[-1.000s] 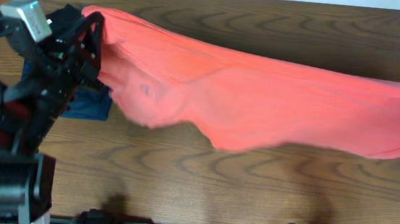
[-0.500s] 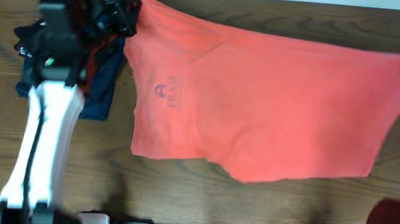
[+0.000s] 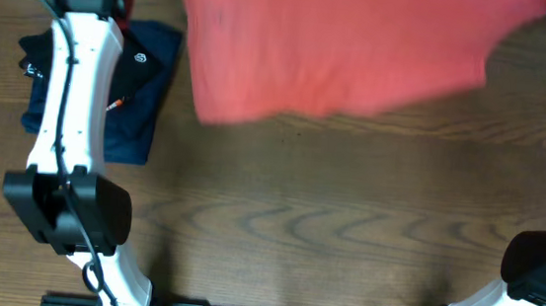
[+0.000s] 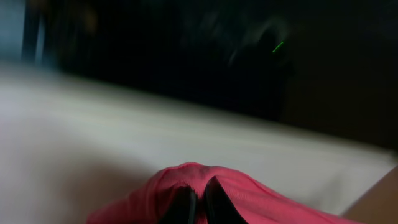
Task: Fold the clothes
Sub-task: 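Lift the hem with both grippers and fold it up toward the collar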
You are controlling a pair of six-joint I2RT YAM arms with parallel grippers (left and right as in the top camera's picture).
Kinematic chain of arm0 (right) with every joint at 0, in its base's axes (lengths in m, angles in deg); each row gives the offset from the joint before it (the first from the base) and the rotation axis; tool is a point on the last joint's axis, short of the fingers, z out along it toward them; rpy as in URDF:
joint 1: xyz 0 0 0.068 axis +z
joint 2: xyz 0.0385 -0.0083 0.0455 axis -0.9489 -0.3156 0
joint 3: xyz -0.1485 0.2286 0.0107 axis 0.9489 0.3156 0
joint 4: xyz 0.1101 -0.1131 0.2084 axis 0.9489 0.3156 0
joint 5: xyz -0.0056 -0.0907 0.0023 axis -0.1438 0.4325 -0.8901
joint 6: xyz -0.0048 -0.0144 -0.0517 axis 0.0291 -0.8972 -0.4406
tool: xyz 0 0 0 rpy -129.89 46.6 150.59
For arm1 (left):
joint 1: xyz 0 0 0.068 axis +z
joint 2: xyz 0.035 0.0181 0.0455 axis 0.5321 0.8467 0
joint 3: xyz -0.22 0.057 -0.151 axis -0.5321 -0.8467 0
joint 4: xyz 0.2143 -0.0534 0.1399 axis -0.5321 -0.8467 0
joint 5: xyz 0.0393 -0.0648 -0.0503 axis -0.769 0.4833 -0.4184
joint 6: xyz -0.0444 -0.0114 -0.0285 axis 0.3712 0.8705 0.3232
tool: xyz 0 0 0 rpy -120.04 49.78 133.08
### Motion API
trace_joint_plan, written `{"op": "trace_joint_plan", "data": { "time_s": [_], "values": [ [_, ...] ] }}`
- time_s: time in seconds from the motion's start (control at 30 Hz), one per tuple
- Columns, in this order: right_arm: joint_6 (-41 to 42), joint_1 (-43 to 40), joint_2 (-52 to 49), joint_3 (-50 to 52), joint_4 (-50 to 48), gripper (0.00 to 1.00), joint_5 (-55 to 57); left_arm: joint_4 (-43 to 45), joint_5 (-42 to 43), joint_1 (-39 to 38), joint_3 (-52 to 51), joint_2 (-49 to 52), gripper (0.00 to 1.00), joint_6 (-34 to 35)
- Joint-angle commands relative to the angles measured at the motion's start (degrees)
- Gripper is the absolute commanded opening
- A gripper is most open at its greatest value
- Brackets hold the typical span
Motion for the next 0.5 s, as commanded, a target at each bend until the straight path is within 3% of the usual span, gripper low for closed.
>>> {"op": "trace_joint_plan", "data": {
  "time_s": [0.0,0.17,0.3,0.47],
  "values": [
    [1.7,-3.3,2.0,-6.3,2.1,0.01,4.7,-2.7,-2.0,1.2,8.1,-1.2,0.06,-0.4],
    [-0.7,-4.4,1.8,-7.4,12.3,0.01,12.8,-19.5,-0.1,1.2,8.8,-2.6,0.06,-3.8],
    [-4.4,-4.3,1.0,-4.6,23.1,0.01,17.8,-44.4,1.0,0.9,8.3,-2.7,0.06,-6.0],
    [-6.1,-4.4,0.6,4.4,33.4,0.01,22.9,-69.1,0.9,-0.1,5.0,-2.5,0.06,-12.9]
  ]
}}
